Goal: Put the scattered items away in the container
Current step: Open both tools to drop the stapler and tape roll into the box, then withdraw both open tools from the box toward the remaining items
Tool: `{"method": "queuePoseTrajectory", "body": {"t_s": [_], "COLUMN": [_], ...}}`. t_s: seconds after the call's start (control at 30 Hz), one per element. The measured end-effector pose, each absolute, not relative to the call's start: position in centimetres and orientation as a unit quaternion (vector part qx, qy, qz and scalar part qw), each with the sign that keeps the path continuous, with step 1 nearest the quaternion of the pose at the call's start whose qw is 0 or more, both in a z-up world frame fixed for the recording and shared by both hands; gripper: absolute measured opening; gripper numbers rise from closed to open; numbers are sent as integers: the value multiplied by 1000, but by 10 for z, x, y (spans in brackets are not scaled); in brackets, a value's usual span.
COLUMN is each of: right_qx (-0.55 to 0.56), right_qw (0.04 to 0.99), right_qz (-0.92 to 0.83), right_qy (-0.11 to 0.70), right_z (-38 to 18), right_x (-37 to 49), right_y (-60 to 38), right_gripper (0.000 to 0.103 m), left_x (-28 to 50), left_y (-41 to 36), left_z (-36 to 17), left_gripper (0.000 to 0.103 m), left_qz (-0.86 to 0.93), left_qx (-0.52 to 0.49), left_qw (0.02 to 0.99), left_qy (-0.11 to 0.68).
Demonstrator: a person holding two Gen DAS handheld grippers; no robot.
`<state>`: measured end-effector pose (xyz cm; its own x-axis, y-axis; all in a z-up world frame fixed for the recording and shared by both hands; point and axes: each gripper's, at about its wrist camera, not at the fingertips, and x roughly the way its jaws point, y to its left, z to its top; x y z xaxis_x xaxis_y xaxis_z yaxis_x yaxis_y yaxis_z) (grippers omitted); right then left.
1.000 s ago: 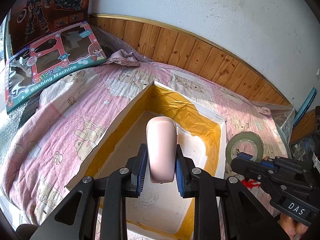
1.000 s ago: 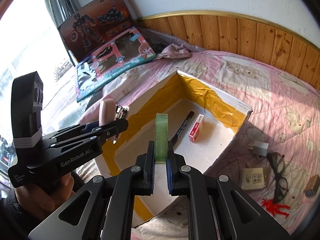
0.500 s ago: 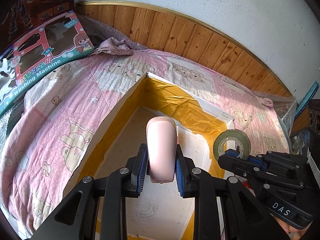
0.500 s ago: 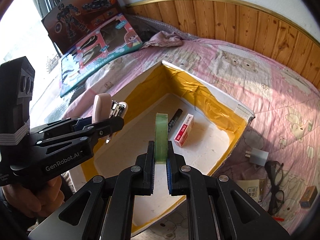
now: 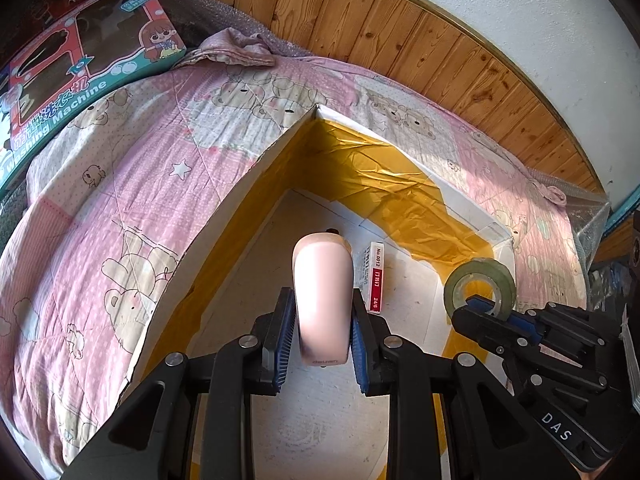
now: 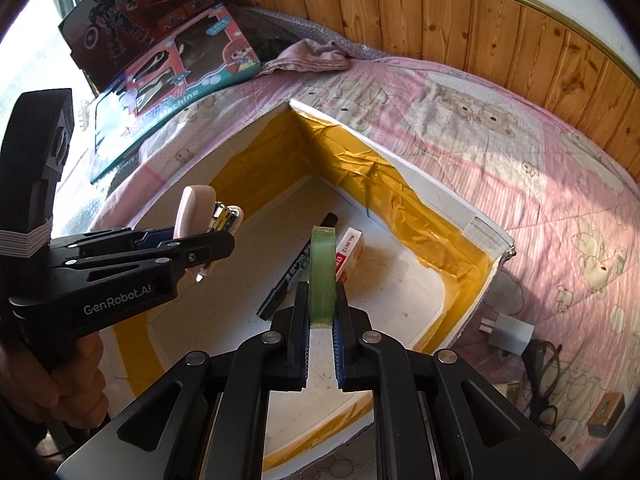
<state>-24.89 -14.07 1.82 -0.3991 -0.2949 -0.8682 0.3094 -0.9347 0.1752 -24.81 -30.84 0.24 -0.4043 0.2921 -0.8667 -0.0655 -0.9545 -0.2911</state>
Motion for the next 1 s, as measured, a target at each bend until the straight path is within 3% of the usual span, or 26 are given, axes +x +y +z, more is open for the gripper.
{"method": "queuePoseTrajectory", "body": {"t_s": [0.4,1.0], "right_qx": [510,448], "right_qw": [165,260], "right_qz": [-844,-851], "right_qy": [2,-86], "right_z": [15,77], "right_x": [-259,-161], "right_y": [-133,-125], "right_gripper": [14,17], "left_x": [-275,-172], "left_y": [-309,-305], "left_z": [-25,65], "left_gripper": [31,32], "left_qz": [812,879], "left_qx": [-566,-471], "left_qw": [90,65], "left_qy": [-109,-43]}}
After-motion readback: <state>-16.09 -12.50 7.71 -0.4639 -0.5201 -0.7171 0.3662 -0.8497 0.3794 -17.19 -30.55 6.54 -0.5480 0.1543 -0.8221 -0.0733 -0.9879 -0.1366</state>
